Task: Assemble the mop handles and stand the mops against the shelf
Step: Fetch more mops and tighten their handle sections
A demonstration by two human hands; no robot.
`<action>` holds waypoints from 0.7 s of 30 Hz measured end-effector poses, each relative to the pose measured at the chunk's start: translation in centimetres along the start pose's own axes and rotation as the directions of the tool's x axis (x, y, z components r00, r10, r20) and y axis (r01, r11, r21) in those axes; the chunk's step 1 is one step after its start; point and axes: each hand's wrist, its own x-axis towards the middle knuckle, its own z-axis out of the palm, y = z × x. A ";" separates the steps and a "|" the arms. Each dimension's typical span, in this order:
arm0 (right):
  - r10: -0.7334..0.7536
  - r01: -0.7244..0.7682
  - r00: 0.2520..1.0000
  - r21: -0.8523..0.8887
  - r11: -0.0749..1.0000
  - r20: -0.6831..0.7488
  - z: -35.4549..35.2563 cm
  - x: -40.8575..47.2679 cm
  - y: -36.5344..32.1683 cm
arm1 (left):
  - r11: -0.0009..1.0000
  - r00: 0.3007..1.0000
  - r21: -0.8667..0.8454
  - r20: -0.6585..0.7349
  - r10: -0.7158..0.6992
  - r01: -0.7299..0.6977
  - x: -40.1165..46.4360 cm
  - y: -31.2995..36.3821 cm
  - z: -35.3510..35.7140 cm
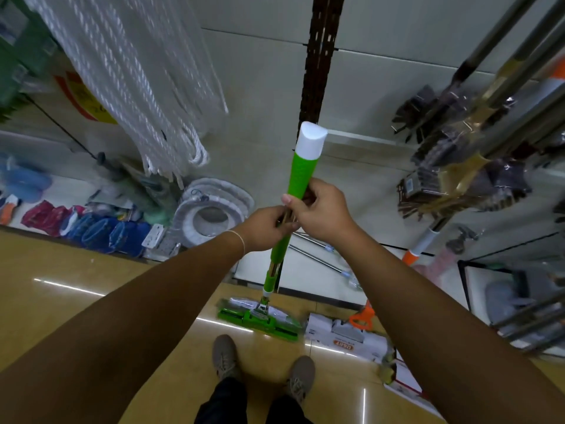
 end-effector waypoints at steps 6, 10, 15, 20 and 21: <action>-0.032 0.032 0.999 -0.029 0.999 0.011 0.7 -2.3 -0.5 | 0.999 0.999 -0.036 -0.046 0.016 -0.017 -2.3 -1.0 0.7; -0.049 0.048 0.999 -0.052 0.997 -0.001 1.5 -4.6 -1.4 | 0.998 0.997 -0.030 -0.041 0.058 -0.059 -3.8 -2.3 0.9; -0.039 0.034 0.997 -0.090 0.995 -0.060 2.6 -7.4 -2.1 | 0.986 0.986 0.011 -0.007 0.169 -0.169 -5.3 -3.2 1.2; 0.070 -0.070 0.987 0.002 0.998 -0.146 3.4 -10.9 -4.1 | 0.946 0.939 0.019 0.126 0.319 -0.324 -6.9 -3.0 0.7; 0.077 -0.072 0.984 0.037 0.997 -0.162 3.4 -11.8 -4.6 | 0.939 0.928 -0.008 0.144 0.342 -0.345 -7.4 -2.9 0.6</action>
